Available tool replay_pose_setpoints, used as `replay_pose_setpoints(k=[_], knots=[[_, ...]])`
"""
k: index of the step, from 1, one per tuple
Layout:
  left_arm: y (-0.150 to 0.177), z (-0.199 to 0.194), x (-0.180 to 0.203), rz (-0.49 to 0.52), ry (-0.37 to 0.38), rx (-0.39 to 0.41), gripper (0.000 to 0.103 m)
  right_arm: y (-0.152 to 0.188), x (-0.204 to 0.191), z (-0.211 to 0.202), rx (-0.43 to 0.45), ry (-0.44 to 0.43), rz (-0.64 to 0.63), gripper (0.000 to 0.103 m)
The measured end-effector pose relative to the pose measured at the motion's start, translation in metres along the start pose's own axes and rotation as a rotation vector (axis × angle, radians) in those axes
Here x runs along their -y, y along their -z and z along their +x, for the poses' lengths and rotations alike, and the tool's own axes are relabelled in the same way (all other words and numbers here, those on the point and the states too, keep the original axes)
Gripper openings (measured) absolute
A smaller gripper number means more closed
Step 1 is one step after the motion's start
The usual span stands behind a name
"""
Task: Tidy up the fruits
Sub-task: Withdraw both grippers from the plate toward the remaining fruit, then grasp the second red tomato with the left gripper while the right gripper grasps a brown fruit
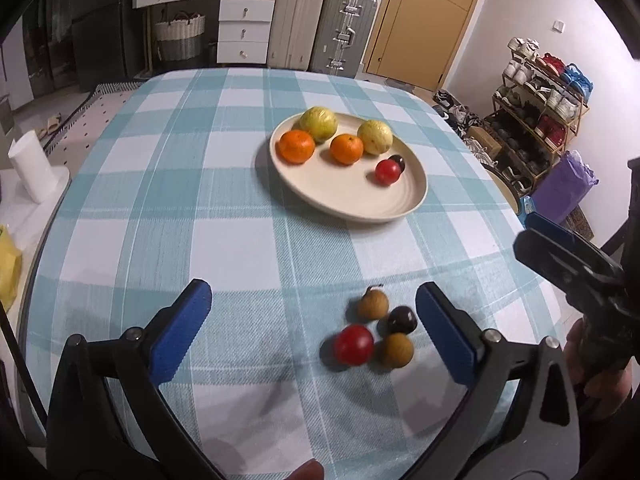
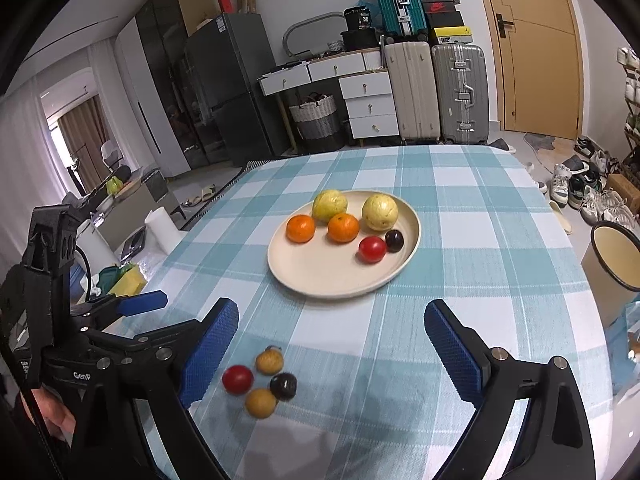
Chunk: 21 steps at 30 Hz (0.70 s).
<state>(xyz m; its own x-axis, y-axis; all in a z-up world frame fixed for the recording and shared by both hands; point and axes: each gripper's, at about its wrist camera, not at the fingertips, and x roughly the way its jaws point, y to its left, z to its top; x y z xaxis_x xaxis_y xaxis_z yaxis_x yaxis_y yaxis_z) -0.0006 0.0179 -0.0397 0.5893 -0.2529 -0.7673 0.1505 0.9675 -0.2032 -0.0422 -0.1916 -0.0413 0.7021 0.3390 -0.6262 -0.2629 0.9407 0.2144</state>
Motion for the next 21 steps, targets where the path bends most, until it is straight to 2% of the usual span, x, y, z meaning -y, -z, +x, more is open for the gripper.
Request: replay_pose_setpoints(k=[14,21], knots=[[0.034,0.028,0.006,0.043,0.049,-0.126,0.102,0.036,-0.007,0.007,-0.055,-0.011,0.018,0.096],[0.036,0.037,0.007,0.045,0.067,-0.14,0.101,0.055,-0.007,0.015,-0.101,-0.019,0.032,0.096]])
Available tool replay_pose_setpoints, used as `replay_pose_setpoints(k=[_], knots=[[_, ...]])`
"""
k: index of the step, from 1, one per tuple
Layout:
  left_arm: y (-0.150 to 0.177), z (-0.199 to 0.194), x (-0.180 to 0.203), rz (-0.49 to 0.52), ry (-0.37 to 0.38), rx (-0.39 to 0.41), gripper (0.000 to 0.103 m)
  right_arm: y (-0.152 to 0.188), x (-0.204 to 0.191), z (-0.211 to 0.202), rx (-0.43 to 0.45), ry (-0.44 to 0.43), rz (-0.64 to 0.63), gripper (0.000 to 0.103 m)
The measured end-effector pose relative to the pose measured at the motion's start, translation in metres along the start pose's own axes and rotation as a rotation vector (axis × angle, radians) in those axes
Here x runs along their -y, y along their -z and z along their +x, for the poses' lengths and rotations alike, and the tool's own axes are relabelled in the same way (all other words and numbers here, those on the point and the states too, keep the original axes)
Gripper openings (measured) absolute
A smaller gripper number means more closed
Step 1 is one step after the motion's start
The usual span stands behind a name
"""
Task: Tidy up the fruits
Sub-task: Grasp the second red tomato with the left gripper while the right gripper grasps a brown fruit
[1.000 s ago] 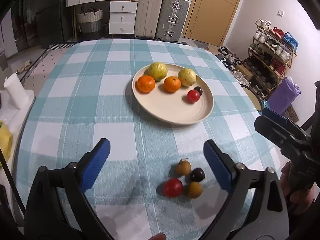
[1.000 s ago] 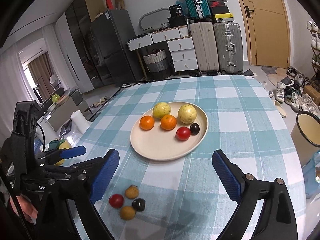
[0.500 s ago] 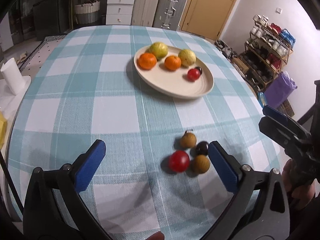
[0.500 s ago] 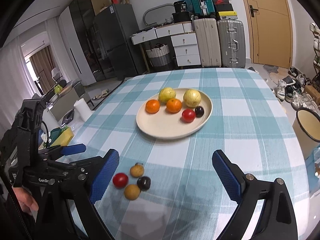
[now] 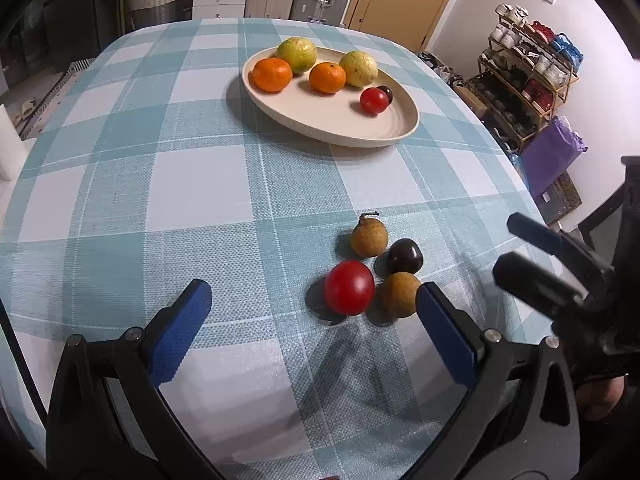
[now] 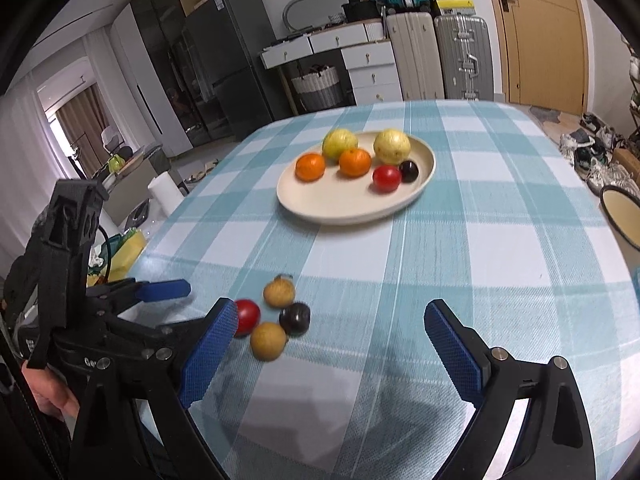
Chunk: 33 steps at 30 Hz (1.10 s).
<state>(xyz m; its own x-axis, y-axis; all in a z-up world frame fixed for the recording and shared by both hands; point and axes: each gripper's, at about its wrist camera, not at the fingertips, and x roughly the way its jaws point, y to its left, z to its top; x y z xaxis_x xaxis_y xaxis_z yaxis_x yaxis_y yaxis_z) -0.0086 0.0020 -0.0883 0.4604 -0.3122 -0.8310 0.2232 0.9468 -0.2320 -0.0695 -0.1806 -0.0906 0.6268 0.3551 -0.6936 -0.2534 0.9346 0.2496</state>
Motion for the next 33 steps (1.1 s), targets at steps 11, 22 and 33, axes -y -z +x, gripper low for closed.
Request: replay_pose_setpoints(k=[11,22,33], knots=[[-0.004,0.009,-0.007,-0.045,0.07,-0.02,0.052,0.009,0.004,0.01,-0.036,-0.021,0.023,0.096],[-0.005,0.012,0.002,-0.022,0.147,-0.029,0.023,0.012,0.004,0.018,-0.061,-0.043,0.032,0.096],[-0.002,0.011,-0.002,-0.054,0.177,-0.032,0.022,0.013,0.0,0.019,-0.068,-0.052,0.028,0.096]])
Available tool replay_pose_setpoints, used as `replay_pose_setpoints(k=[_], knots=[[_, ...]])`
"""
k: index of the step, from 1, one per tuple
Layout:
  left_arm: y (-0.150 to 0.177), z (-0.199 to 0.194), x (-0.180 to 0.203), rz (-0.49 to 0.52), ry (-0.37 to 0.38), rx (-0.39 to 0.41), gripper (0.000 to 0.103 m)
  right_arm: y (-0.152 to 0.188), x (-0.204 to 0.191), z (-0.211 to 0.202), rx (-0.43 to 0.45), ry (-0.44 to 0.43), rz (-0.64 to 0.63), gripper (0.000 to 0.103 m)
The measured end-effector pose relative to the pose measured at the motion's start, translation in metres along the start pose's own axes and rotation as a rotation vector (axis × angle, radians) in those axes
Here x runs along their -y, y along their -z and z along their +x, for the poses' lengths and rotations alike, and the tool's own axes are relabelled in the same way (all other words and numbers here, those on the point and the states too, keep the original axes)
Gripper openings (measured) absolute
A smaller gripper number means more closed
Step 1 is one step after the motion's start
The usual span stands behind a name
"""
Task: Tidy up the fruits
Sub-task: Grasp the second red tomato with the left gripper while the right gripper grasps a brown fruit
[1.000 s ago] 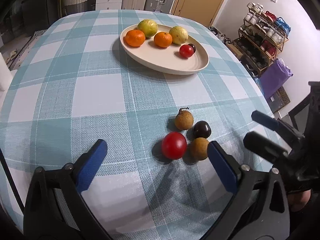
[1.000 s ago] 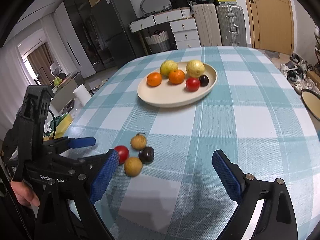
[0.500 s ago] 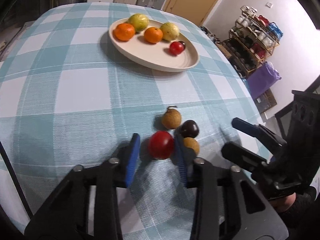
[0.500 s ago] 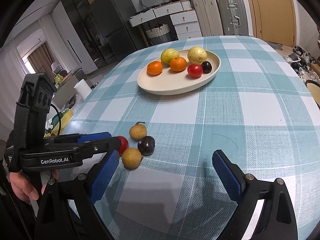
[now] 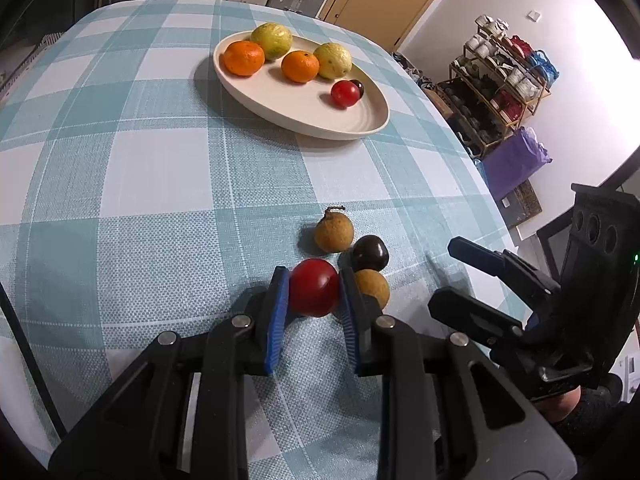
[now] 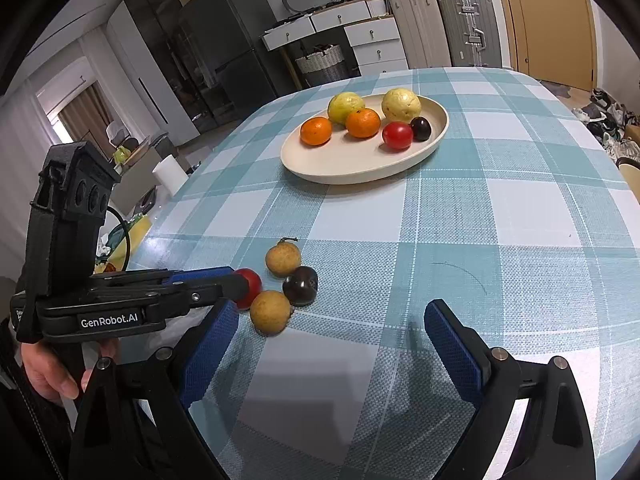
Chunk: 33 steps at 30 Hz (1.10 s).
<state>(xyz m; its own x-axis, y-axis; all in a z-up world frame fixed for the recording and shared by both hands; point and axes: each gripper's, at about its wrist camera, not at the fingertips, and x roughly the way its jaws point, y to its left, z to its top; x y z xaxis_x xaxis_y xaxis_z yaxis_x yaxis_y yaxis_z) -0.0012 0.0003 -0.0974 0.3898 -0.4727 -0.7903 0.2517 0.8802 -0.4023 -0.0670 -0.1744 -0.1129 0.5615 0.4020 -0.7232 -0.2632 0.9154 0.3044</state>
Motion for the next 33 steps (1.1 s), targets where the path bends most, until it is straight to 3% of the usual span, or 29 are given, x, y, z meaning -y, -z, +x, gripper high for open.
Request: replay_pose_setpoints(k=[13,20,29,31,33], knots=[[-0.011,-0.043,-0.018,-0.039,-0.01,0.113,0.022,0.005,-0.007,0.011,-0.049,-0.077,0.009,0.096],[-0.013,-0.06,-0.02,0.004,-0.125,0.165,0.022,0.004,-0.023,0.02,-0.056,-0.092,-0.008,0.095],[-0.008,-0.067,-0.011,0.074,-0.197,0.215,0.022,0.006,-0.05,0.038,-0.089,0.008,-0.095,0.071],[-0.007,-0.069,-0.011,0.079,-0.2,0.222,0.022,0.006,-0.05,0.039,-0.085,0.021,-0.096,0.057],[-0.006,-0.07,-0.011,0.079,-0.199,0.227,0.022,0.005,-0.046,0.039,-0.078,0.031,-0.073,0.049]])
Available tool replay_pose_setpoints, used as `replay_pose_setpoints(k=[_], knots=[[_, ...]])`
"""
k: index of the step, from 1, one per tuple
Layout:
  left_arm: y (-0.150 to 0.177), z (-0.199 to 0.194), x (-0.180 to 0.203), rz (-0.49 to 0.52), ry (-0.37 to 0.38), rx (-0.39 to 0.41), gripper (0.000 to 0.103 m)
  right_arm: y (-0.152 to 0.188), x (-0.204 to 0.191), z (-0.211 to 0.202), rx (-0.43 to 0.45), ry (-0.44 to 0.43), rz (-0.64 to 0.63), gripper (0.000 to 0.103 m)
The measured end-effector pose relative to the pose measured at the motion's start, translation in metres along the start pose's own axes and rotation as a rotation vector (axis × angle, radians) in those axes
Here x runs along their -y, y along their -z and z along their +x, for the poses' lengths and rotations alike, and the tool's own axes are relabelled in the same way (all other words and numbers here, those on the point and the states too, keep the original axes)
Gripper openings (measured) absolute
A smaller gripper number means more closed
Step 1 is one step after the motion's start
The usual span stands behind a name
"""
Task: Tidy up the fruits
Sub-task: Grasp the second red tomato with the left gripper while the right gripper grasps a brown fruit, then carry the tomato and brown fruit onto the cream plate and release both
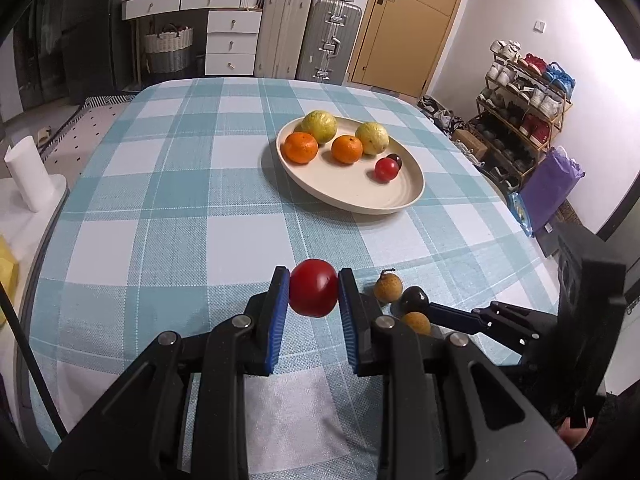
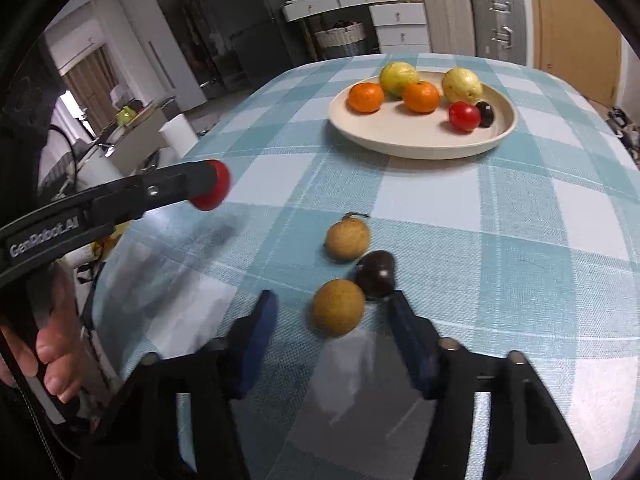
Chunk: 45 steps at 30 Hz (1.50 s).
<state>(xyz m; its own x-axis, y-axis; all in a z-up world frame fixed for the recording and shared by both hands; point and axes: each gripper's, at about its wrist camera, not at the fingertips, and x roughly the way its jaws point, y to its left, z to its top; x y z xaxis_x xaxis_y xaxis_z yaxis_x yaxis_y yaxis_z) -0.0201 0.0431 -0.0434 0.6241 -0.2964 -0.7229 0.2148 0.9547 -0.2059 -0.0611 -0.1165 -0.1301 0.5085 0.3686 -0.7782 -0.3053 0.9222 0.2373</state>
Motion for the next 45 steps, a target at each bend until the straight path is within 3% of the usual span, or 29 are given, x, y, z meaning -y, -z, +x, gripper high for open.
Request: replay_pose_setpoints(k=[1,6,13,24,38,45], knots=[[0.0,0.001,0.001,0.001,-0.002,0.001,0.022,0.0,0.003,0.0,0.003,0.0,0.016,0.042],[0.0,0.0,0.002,0.011,-0.011,0.003,0.022,0.001,0.013,-0.004,0.009,-0.029,0.058,0.027],[-0.001,0.001,0.004,0.011,-0.02,-0.005,0.022,0.005,0.014,-0.009,0.021,-0.071,0.061,0.027],[-0.017,0.019,0.014,0.03,-0.036,-0.021,0.022,-0.003,0.021,-0.035,0.137,-0.141,0.078,0.027],[-0.074,0.066,0.023,0.011,-0.021,-0.043,0.022,-0.056,0.071,-0.048,0.254,-0.13,0.144,0.027],[-0.106,0.098,0.023,-0.003,-0.004,-0.064,0.022,-0.094,0.089,-0.032,0.269,-0.15,0.175,0.027]])
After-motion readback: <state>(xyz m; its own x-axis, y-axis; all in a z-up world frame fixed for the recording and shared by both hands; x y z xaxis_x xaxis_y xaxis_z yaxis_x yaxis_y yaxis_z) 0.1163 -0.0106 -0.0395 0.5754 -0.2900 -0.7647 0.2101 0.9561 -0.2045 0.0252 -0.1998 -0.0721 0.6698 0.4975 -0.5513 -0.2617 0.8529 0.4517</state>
